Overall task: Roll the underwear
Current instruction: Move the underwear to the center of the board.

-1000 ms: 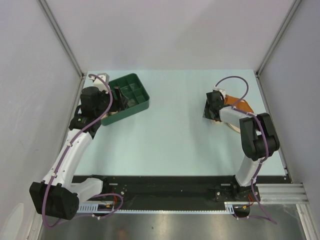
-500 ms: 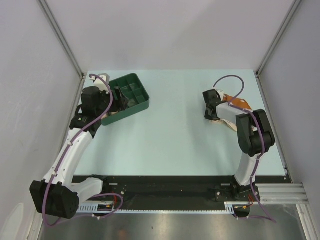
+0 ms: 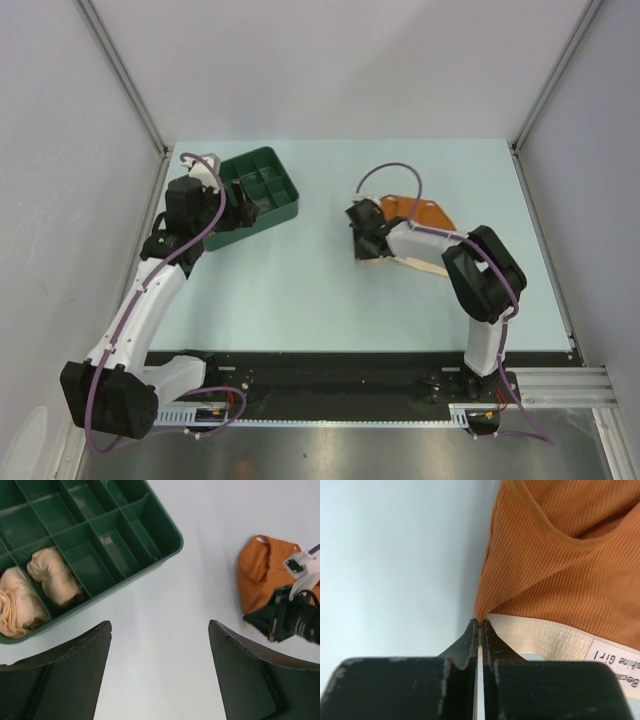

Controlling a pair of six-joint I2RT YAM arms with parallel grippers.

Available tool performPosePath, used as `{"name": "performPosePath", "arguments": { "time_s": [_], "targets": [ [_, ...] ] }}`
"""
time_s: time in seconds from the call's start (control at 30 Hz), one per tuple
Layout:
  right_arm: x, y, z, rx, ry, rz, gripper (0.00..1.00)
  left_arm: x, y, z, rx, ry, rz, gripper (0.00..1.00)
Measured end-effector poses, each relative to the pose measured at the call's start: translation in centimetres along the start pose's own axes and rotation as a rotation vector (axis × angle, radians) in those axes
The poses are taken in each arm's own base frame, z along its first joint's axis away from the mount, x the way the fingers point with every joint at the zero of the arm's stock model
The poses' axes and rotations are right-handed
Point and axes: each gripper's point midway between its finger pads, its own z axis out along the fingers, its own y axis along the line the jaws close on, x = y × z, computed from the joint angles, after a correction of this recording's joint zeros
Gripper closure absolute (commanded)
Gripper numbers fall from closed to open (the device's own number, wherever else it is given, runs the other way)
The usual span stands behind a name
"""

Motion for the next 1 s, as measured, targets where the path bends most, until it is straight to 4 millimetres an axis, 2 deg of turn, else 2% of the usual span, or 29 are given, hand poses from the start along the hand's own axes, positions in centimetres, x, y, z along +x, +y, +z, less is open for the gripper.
{"name": "performPosePath", "arguments": {
  "time_s": [0.1, 0.17, 0.27, 0.37, 0.43, 0.5, 0.67, 0.9, 1.0],
  "targets": [
    [3.0, 6.4, -1.6, -0.134, 0.032, -0.076, 1.00, 2.2, 0.7, 0.0, -0.022, 0.044, -0.034, 0.19],
    [5.9, 10.7, -3.2, -0.236, 0.073, -0.127, 1.00, 4.9, 1.5, -0.2, -0.049, 0.093, -0.069, 0.20],
    [10.0, 15.3, -5.7, -0.350, 0.137, -0.185, 1.00, 9.3, 2.5, -1.1, -0.082, 0.166, -0.129, 0.22],
    [13.9, 18.5, -8.3, -0.436, 0.202, -0.235, 1.00, 12.9, 3.0, -2.0, -0.099, 0.210, -0.192, 0.25],
    [15.8, 19.7, -9.8, -0.471, 0.236, -0.254, 1.00, 15.4, 3.0, -2.4, -0.102, 0.242, -0.233, 0.26],
    [16.5, 20.1, -10.6, -0.485, 0.251, -0.256, 1.00, 17.5, 2.7, -2.6, -0.096, 0.282, -0.256, 0.26],
    [16.3, 20.4, -11.5, -0.495, 0.251, -0.231, 1.00, 22.2, 1.8, -2.8, -0.094, 0.389, -0.312, 0.26],
    [17.1, 20.9, -12.0, -0.504, 0.260, -0.229, 1.00, 25.8, 1.5, -2.5, -0.090, 0.442, -0.407, 0.27],
    [17.5, 21.1, -12.2, -0.508, 0.263, -0.233, 1.00, 25.6, 0.6, -1.9, -0.054, 0.422, -0.431, 0.27]
  ]
}}
